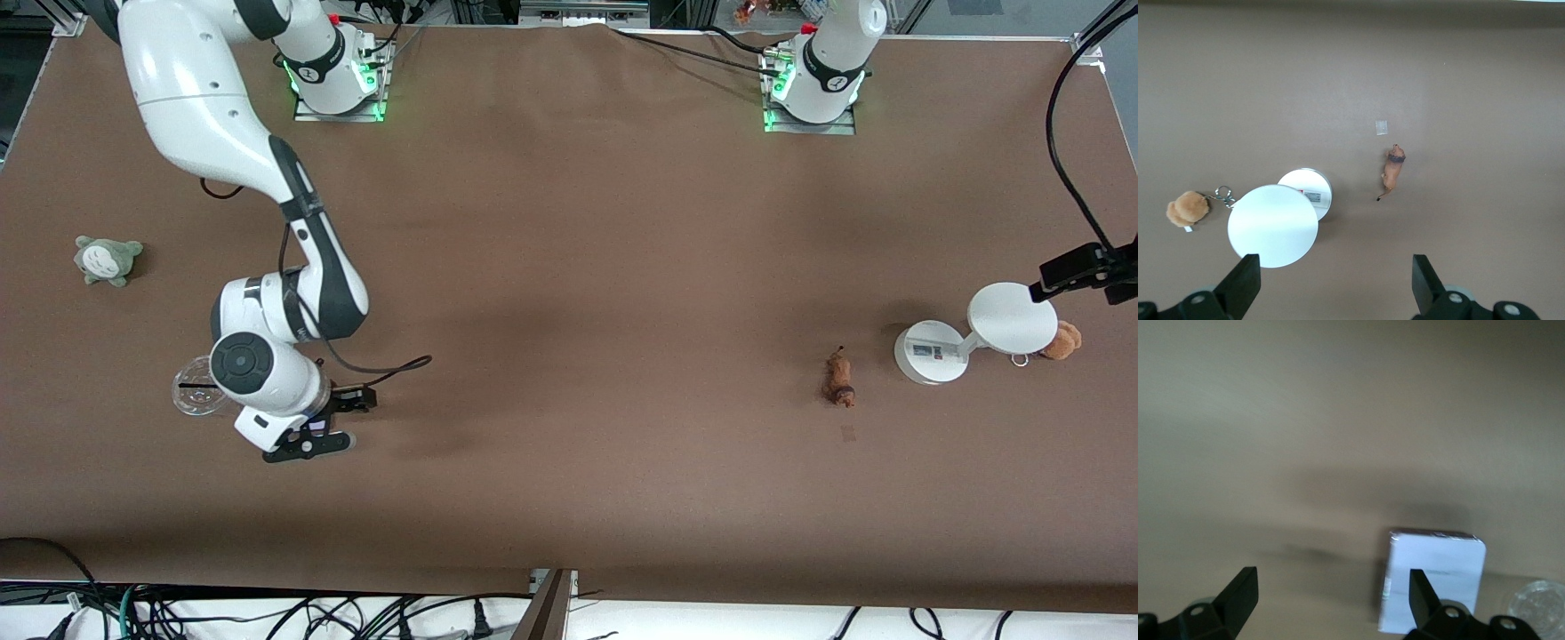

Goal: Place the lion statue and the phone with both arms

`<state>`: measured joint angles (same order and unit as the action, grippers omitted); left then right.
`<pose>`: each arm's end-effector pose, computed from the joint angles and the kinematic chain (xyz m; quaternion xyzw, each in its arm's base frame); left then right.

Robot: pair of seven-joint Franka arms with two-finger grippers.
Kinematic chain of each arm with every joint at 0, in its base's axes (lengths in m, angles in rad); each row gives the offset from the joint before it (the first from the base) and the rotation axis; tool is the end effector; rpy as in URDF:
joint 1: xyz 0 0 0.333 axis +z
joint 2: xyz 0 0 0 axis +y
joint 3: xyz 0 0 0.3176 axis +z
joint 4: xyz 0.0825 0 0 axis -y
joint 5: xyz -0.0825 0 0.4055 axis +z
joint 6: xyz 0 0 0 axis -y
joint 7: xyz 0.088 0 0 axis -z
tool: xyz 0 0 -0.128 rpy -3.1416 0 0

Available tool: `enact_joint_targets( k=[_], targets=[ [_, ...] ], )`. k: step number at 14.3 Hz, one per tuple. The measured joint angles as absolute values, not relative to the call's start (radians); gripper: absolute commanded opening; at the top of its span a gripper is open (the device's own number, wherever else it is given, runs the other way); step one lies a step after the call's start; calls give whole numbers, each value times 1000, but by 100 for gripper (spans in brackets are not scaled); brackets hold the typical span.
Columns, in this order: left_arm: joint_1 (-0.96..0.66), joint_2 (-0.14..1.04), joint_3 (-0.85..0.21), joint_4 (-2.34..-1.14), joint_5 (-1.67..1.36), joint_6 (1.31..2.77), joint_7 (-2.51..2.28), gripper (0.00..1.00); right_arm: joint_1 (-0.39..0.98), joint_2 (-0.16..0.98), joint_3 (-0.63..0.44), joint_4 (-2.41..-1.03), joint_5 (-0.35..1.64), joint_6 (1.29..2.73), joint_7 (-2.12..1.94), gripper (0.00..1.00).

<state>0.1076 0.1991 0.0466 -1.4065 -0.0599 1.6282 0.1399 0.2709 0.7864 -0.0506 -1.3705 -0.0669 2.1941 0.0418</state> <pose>0.6366 0.0887 0.5706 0.9996 0.0080 0.0150 0.0234 0.7402 0.1695 0.2195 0.9921 0.1156 0.0247 0.0424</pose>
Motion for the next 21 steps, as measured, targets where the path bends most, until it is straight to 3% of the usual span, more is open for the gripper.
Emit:
enact_joint_targets(
  k=[4, 12, 15, 21],
  targets=[
    [116, 174, 46, -1406, -38, 1566, 149, 100, 292, 669, -56, -1362, -68, 2097, 39, 100],
    [137, 172, 44, -1385, -35, 1565, 185, 100, 268, 399, -169, -1360, -67, 1707, 26, 100],
    [137, 167, 43, -1386, -35, 1562, 239, 100, 225, 310, -161, -1365, -65, 1601, 25, 100],
    [137, 165, 37, -1386, -35, 1531, 273, 100, 168, 131, -115, -1500, -65, 1525, 22, 100]
  ],
)
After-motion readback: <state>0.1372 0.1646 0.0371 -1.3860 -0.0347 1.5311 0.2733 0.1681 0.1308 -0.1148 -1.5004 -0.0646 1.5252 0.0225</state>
